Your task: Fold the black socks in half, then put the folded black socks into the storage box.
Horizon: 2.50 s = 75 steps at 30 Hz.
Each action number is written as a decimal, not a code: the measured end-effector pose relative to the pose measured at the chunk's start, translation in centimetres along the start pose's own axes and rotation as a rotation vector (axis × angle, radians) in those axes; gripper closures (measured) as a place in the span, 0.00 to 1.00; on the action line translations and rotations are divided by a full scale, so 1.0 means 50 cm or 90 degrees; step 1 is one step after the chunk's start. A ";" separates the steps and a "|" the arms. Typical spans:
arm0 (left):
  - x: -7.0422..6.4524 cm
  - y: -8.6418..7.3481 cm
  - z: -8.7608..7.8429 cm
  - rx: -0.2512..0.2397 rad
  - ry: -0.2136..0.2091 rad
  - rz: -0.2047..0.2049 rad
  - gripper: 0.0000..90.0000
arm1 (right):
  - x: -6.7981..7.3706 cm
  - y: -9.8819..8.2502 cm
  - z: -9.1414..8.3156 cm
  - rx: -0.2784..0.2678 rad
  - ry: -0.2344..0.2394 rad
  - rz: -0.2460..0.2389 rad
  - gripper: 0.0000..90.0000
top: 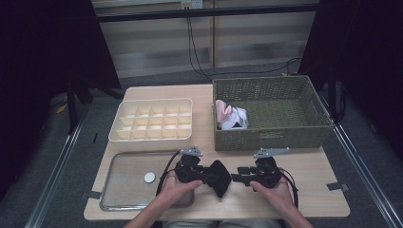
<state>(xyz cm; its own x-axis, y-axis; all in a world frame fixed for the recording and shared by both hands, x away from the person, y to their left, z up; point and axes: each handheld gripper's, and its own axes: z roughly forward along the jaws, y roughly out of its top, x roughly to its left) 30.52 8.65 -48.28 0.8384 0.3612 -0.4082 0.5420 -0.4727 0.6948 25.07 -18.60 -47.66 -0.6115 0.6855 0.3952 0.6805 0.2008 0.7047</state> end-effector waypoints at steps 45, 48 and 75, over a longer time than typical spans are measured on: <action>0.044 0.010 -0.152 -0.014 0.114 -0.026 0.68 | -0.024 -0.003 -0.057 -0.068 -0.051 -0.011 0.30; 0.049 0.017 -0.168 -0.019 0.124 -0.023 0.68 | -0.023 -0.003 -0.055 -0.068 -0.059 -0.012 0.30; 0.082 0.085 -0.271 -0.031 0.175 -0.031 0.68 | -0.027 -0.002 -0.047 -0.054 -0.061 -0.026 0.29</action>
<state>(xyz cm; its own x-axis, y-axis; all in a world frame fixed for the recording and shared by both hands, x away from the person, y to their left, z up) 35.47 19.04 -38.98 0.7606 0.5903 -0.2702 0.5721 -0.4128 0.7087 24.85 -21.20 -46.87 -0.5941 0.7422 0.3101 0.6169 0.1730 0.7678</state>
